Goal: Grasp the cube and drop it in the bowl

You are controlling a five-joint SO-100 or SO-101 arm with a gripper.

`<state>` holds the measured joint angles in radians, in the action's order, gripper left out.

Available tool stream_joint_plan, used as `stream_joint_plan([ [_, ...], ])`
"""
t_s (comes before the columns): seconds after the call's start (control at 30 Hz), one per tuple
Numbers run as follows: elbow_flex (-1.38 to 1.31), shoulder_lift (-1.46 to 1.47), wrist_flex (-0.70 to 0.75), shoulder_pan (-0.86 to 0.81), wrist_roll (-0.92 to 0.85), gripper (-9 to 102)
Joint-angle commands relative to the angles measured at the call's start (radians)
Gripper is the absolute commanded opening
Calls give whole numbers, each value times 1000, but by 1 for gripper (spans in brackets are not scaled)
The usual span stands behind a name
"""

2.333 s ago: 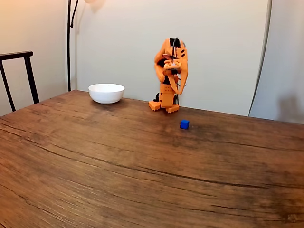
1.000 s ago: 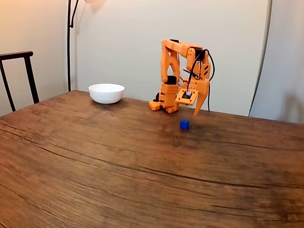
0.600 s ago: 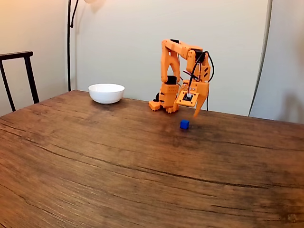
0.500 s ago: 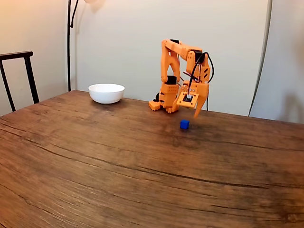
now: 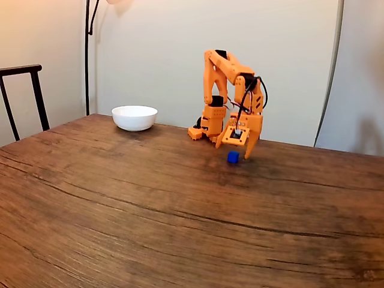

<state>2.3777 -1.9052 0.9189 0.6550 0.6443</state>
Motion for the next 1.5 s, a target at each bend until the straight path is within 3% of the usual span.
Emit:
stream_joint_plan([
  [0.0, 28, -5, -60, 9, -35, 49],
  [0.37, 109, -5, -150, 0, -34, 48],
  [0.6, 112, -5, -149, -3, -34, 31],
  [1.03, 114, 32, -146, -9, -35, 21],
  [1.47, 77, 176, -229, -14, -26, 21],
])
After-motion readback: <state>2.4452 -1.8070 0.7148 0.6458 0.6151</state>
